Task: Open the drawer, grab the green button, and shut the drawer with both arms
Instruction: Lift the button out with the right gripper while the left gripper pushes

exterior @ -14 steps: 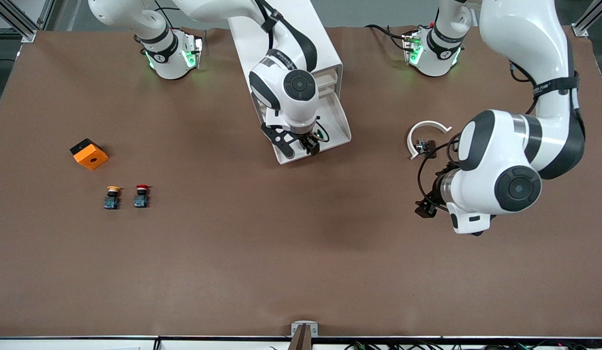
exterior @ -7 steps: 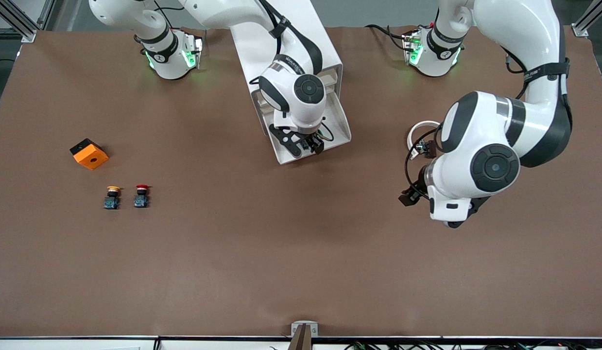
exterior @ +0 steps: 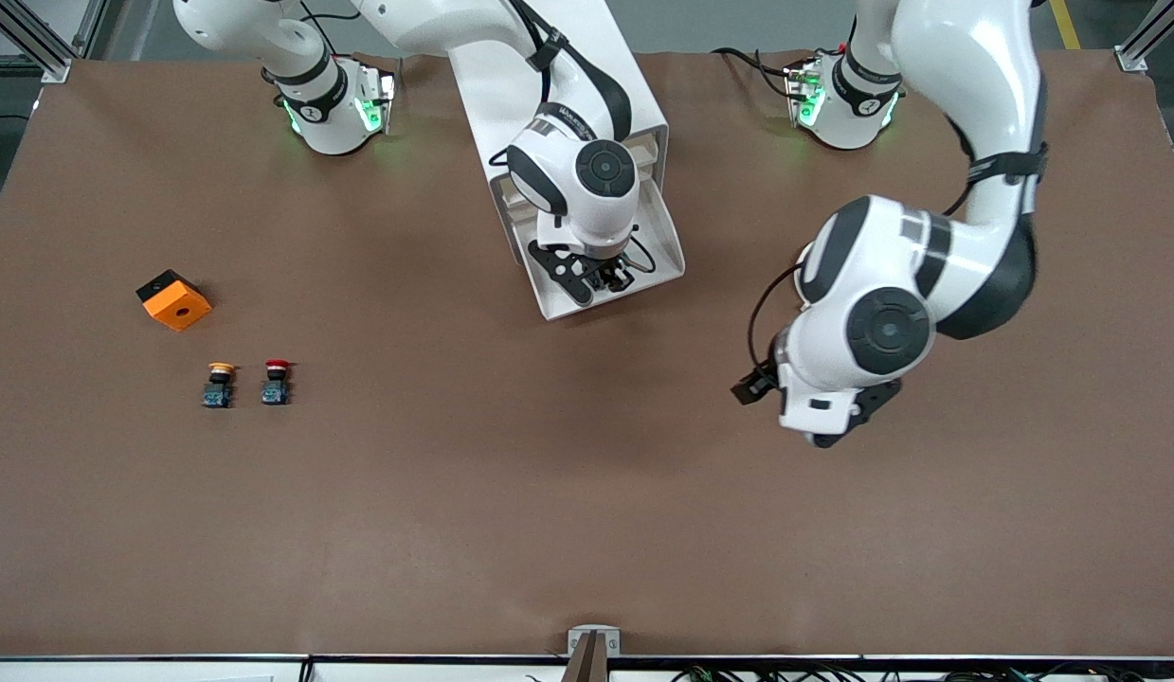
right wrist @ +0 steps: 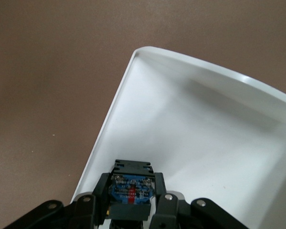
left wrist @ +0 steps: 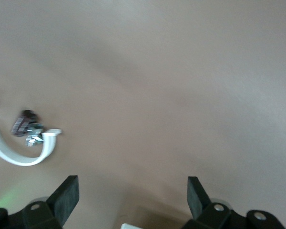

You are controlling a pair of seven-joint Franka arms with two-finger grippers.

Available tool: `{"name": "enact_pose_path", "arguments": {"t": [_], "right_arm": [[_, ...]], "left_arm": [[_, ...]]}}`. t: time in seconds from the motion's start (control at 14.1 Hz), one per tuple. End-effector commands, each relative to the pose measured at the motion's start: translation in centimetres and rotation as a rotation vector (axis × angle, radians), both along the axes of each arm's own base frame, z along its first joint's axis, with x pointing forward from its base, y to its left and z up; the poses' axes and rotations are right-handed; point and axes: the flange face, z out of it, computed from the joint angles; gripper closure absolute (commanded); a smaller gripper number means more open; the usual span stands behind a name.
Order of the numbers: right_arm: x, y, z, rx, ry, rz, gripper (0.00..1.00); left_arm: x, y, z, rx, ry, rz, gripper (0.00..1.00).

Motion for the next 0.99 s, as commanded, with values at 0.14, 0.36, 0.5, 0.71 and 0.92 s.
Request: {"name": "enact_pose_path", "arguments": {"t": [0.14, 0.36, 0.5, 0.71, 0.92], "right_arm": [[3.2, -1.4, 7.9, -0.018, 0.031, -0.024, 0.83], [7.7, -7.1, 14.7, -0.032, 0.088, 0.029, 0.83], [10.3, -12.2, 18.0, -0.006, 0.102, 0.137, 0.83], [14.3, -21.4, 20.2, 0.027, 0.156, 0.306, 0.83], [18.3, -30.4, 19.8, 0.092, 0.172, 0.48, 0.83]], "left_arm": [[-3.0, -3.3, -4.5, -0.034, -0.021, -0.084, 0.0], [-4.8, -5.1, -6.2, -0.045, 0.006, -0.124, 0.0], [-6.7, -7.5, -8.4, -0.065, -0.017, -0.16, 0.0], [-10.1, -10.7, -13.1, -0.092, -0.064, -0.21, 0.0], [-13.2, -13.2, -15.2, -0.086, -0.043, -0.264, 0.0]]}}
